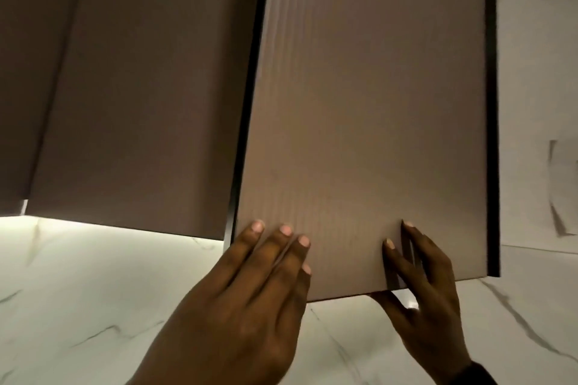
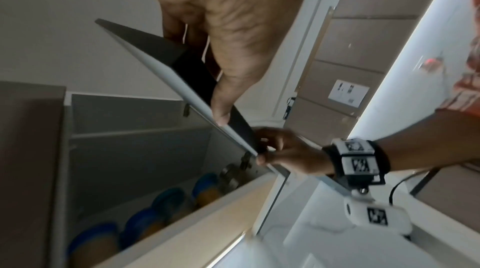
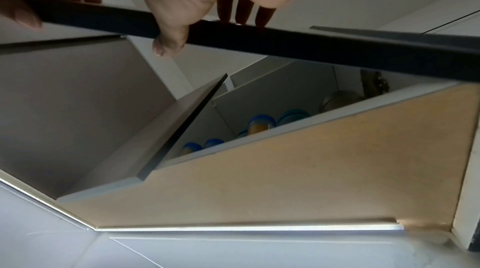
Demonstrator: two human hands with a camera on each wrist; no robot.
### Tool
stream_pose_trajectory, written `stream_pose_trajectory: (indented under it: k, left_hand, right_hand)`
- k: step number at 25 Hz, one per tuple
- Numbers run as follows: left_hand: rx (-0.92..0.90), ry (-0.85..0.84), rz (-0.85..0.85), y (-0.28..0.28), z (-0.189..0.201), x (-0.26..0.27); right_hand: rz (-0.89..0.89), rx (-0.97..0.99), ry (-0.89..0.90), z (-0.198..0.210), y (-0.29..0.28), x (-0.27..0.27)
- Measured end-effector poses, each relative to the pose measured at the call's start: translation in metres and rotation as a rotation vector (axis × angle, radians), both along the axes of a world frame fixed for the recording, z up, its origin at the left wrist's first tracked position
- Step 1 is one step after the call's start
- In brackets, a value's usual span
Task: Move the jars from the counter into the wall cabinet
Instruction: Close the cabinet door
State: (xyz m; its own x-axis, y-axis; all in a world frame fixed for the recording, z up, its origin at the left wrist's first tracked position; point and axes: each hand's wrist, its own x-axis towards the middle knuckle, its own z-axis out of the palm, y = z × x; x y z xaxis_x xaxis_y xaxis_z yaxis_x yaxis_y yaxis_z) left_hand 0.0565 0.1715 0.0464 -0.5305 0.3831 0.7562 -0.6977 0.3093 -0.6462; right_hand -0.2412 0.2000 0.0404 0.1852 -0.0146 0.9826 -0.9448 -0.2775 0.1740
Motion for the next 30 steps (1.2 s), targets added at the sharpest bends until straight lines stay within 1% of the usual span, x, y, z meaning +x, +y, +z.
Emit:
stream_pose_trajectory:
  k: [1,3,5,6,7,8,10,13,16,21,30]
  left_hand:
    - [0.102,-0.093,0.033,-0.004,0.009,-0.015]
    - [0.157,-0.11,0.132,-0.032,0.004,-0.023]
    - [0.256,-0.069,0.115,-0.057,0.008,-0.017]
    - [0.236,-0.045,0.117,-0.068,0.009,-0.018]
    - [0.262,-0.068,0.126,-0.076,0.008,-0.022]
    - [0.233,-0.068,0.141,-0.086,0.006,-0.027]
    - [0.246,-0.023,0.13,-0.11,0.006,-0.035]
    - [0.336,0.017,0.119,-0.135,0.005,-0.046]
    - [0.43,0.007,0.076,-0.153,0.004,-0.056]
    - [0.461,0.016,0.01,-0.172,0.006,-0.064]
    - [0.471,0.028,-0.025,-0.192,0.0,-0.074]
  right_hand:
    - [-0.024,0.013,0.014,0.0,-0.01,0.001]
    - [-0.07,0.026,-0.004,0.0,-0.032,0.005]
    - [-0.108,0.018,-0.011,-0.004,-0.048,0.006]
    - [-0.131,0.021,0.0,-0.004,-0.051,0.006]
    - [-0.156,0.029,0.003,-0.003,-0.054,0.004]
    - [-0.185,0.033,0.012,-0.003,-0.059,0.004]
    - [-0.22,0.034,0.025,-0.003,-0.071,0.006]
    - [-0.291,0.006,0.031,-0.004,-0.086,0.007]
    - [-0.344,-0.013,0.019,-0.006,-0.096,0.006]
    - [-0.387,-0.018,0.033,-0.009,-0.108,0.001]
    - [-0.427,-0.009,0.017,-0.013,-0.114,-0.005]
